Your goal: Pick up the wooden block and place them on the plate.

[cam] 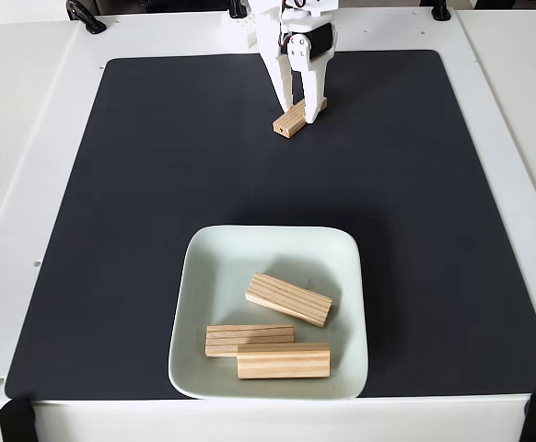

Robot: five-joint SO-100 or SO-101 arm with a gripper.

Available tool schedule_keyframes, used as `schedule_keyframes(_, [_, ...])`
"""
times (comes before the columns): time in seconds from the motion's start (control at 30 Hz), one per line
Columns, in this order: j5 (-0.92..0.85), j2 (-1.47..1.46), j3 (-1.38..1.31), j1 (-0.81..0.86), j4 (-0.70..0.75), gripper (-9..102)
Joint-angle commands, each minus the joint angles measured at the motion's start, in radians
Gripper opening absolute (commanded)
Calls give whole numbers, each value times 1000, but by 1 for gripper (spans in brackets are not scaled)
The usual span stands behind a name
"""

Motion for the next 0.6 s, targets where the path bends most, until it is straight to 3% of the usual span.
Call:
schedule_keyframes(0.0, [-3, -5, -3, -11, -2, -1])
schedule_keyframes(0.13, [12, 8, -67, -12, -3, 0])
schedule_keyframes(0.37, [319, -37, -425, -25, -2, 0])
schedule_keyframes(0.57, [506, -259, -815, 32, 11, 0])
